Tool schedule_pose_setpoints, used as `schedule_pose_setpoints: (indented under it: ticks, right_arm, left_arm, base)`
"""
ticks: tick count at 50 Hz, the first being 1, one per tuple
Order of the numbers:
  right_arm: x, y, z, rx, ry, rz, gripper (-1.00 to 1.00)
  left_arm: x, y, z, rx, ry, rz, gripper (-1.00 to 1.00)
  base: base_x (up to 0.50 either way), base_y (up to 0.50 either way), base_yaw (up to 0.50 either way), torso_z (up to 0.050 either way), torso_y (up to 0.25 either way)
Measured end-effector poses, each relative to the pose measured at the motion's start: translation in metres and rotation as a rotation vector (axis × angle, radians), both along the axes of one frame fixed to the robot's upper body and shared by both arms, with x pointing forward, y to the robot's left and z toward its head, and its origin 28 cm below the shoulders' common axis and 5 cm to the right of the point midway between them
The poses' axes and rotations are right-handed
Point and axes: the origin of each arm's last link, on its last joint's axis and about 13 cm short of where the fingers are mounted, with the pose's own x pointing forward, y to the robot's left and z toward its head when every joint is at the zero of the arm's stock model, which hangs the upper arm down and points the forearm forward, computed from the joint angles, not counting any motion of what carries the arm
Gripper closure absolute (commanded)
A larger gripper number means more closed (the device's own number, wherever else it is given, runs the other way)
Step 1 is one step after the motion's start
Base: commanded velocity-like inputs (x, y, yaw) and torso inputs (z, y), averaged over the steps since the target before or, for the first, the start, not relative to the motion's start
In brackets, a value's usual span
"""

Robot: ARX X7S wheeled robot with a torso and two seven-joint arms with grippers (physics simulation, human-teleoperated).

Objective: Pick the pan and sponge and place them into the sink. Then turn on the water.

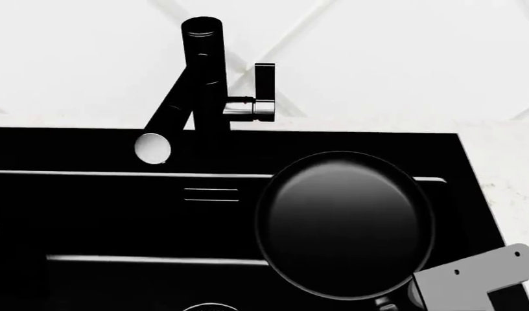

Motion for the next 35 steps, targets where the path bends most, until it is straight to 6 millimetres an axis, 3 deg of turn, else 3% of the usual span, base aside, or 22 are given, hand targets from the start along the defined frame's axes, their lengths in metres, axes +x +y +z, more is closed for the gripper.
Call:
schedule_pose_setpoints:
  ticks: [25,35]
  right_arm:
    - [0.0002,0.0010,-0.0054,-0.003,0.010,0.019,1.00]
    - [0.0010,0.0013,-0.0078,-0.001,0.011,0.022,1.00]
  left_arm:
    - [0.0003,-0.0004,-0.0003,0.000,-0.006,0.003,-1.00]
    - [0.0001,0.0001,-0.0009,0.001,-0.005,0.004,-1.00]
  base:
    - [0.00,0.00,0.00,0.001,0.001]
    - [0.04,0.18,0.00,0.000,0.002]
